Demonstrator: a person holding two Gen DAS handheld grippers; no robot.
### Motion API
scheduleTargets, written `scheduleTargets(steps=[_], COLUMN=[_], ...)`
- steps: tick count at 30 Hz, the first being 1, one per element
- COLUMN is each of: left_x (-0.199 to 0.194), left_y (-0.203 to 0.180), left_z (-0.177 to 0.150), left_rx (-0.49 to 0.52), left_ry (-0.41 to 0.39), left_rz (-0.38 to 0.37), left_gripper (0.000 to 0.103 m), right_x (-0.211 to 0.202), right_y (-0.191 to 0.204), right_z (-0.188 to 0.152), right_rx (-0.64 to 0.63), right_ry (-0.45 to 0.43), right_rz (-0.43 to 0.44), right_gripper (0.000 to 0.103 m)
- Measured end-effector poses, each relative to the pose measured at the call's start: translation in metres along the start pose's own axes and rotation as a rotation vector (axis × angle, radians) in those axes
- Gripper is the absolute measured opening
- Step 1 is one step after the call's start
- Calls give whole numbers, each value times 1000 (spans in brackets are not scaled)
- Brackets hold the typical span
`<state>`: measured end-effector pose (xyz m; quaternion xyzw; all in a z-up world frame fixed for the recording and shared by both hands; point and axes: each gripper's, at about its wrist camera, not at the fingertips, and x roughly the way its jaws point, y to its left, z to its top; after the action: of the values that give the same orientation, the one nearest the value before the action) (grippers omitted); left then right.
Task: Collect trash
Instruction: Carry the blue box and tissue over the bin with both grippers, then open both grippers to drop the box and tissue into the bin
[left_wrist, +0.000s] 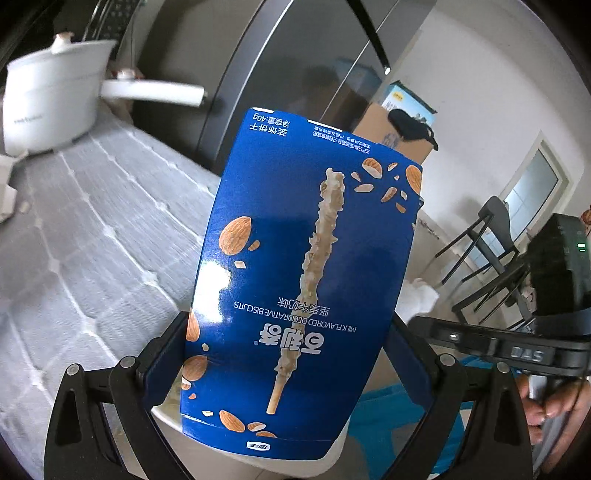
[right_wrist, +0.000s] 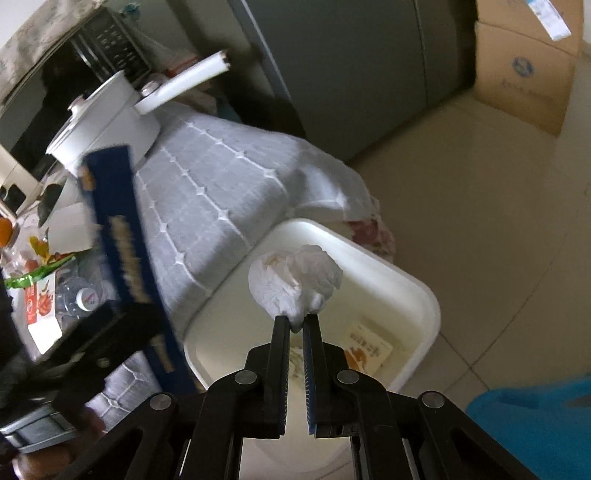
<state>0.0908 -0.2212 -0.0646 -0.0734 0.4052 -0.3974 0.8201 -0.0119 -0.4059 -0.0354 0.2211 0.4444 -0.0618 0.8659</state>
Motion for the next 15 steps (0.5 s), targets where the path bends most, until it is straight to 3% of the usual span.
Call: scheduleTargets(steps=[5,9,15], left_x=[29,54,58], left_y=[0,7,17], left_z=[0,-1,2], left_rx=[32,-12,-28], left_ry=[25,108,156], left_rz=[34,80,154], left_gripper=[100,101,103], right_x=[0,6,14], right_y=[-8,-18,-32], right_z=[1,1,4], right_rx=[23,49,81], right_ry=[10,36,69], right_rz=[2,-1,-4], right_gripper=[6,6,6])
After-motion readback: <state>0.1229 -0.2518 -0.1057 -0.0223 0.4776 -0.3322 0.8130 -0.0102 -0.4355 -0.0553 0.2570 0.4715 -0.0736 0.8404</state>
